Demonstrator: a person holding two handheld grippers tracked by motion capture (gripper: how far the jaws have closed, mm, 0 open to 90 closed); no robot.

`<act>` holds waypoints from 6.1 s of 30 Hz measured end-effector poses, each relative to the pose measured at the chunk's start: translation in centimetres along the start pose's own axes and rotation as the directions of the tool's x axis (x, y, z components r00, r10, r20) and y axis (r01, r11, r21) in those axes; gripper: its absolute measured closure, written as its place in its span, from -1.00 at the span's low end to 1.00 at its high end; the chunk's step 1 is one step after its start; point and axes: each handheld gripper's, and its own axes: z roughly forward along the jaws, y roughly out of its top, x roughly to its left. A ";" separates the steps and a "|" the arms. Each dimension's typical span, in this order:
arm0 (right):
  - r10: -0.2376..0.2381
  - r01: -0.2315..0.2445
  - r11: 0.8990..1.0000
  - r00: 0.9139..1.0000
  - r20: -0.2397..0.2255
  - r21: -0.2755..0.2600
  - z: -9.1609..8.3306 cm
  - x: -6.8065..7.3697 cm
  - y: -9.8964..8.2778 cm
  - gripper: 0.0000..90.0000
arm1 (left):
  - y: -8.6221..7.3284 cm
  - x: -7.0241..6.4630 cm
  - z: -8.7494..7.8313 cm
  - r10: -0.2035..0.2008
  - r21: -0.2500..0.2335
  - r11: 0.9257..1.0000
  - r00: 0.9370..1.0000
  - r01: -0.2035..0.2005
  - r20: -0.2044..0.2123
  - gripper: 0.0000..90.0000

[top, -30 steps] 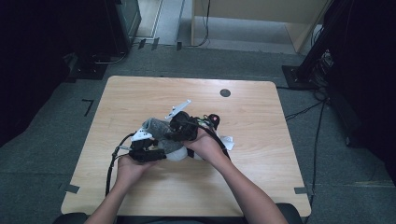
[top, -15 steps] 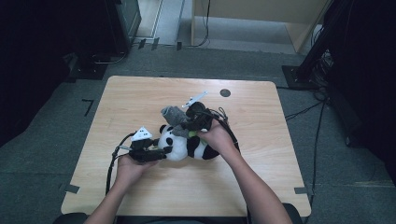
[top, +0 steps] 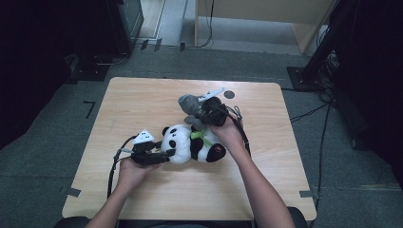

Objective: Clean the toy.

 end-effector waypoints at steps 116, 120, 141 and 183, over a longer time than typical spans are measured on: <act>-0.164 0.176 0.983 0.971 -0.176 0.055 -1.4 8.8 -4.8 0.79 | 1.2 0.4 0.4 -0.039 0.051 0.998 0.999 0.038 0.020 -0.03; -0.153 0.167 0.983 0.974 -0.166 0.076 -2.0 8.1 -5.1 0.80 | 1.5 0.5 0.4 -0.017 0.064 0.998 1.000 0.016 0.019 -0.01; -0.059 0.060 0.997 0.998 0.021 -0.050 -5.7 3.8 -5.1 0.80 | 1.5 0.4 0.6 -0.006 0.058 0.998 1.000 0.005 0.021 0.02; 0.149 -0.166 0.978 0.980 -0.128 -0.129 -9.5 1.8 -11.6 0.75 | 2.1 0.8 0.8 -0.033 0.094 0.995 0.998 0.028 0.047 -0.08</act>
